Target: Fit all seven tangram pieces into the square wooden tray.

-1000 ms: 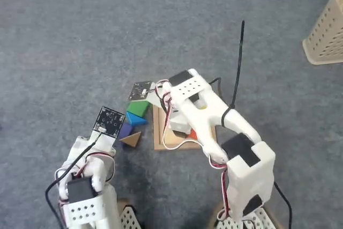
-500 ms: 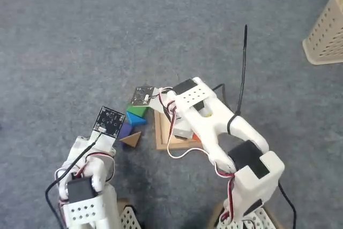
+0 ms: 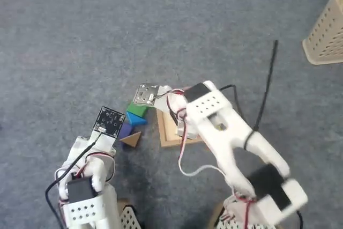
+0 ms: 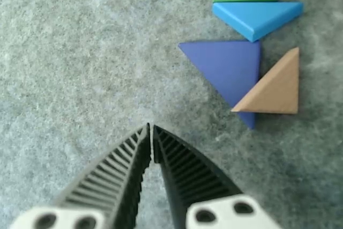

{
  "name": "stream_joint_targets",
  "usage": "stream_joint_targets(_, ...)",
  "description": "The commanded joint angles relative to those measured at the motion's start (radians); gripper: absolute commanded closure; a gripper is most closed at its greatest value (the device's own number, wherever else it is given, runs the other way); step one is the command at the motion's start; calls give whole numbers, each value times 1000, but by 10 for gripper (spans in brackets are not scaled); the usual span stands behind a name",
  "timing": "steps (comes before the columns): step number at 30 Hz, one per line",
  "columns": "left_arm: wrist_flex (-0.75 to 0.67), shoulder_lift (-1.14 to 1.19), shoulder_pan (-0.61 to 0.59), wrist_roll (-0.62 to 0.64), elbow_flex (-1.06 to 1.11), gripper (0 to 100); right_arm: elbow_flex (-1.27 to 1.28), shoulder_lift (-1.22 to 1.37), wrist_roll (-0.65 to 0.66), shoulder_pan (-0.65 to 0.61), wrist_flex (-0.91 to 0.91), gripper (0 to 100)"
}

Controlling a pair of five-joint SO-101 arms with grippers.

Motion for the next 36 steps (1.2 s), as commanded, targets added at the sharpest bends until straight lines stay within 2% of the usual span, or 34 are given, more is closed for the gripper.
stream_joint_targets(1,3,-12,-2,-11,-4,987,20,-134,-97,16,-24,992)
stream_joint_targets(4,3,-12,-2,-11,-4,987,86,-140,-198,16,-116,991)
stream_joint_targets(8,3,-12,-2,-11,-4,987,213,-156,-387,44,-331,993)
stream_joint_targets(11,3,-12,-2,-11,-4,987,249,-153,-454,88,-426,993)
stream_joint_targets(21,3,-12,-2,-11,-4,987,339,-143,-454,96,-549,993)
stream_joint_targets(31,3,-12,-3,-11,-4,987,422,-140,-451,104,-545,993)
stream_joint_targets(36,3,-12,-5,-11,-4,987,462,-142,-385,143,-544,993)
